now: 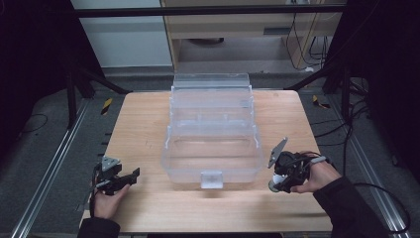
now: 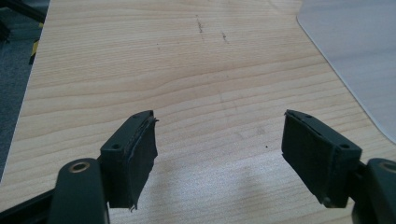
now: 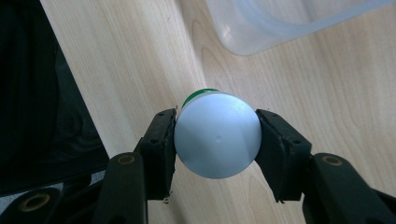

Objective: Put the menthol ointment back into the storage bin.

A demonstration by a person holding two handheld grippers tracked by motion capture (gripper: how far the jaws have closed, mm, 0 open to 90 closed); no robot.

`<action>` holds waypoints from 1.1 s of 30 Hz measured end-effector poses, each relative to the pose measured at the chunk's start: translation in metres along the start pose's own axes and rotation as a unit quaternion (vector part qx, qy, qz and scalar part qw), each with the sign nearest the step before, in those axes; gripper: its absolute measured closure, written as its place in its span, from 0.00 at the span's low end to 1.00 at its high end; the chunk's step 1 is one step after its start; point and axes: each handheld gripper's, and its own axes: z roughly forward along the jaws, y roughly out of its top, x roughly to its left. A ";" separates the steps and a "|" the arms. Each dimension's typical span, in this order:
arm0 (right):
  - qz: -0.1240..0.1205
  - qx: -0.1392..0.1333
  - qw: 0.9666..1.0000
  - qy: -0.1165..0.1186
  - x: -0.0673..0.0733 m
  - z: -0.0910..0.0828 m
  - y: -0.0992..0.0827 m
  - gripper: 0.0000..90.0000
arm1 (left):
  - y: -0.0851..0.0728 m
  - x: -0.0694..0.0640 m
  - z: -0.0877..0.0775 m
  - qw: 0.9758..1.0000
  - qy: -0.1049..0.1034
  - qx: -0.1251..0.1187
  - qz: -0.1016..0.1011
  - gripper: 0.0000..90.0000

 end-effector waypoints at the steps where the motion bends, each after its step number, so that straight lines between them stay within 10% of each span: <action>1: 0.001 -0.002 1.000 0.001 -0.002 -0.004 0.002 0.56 | 0.000 0.000 0.000 1.000 0.000 0.000 0.000 0.29; 33: 0.002 -0.039 0.999 -0.019 -0.031 -0.056 0.058 0.56 | 0.000 0.000 0.000 1.000 -0.001 0.000 0.000 0.29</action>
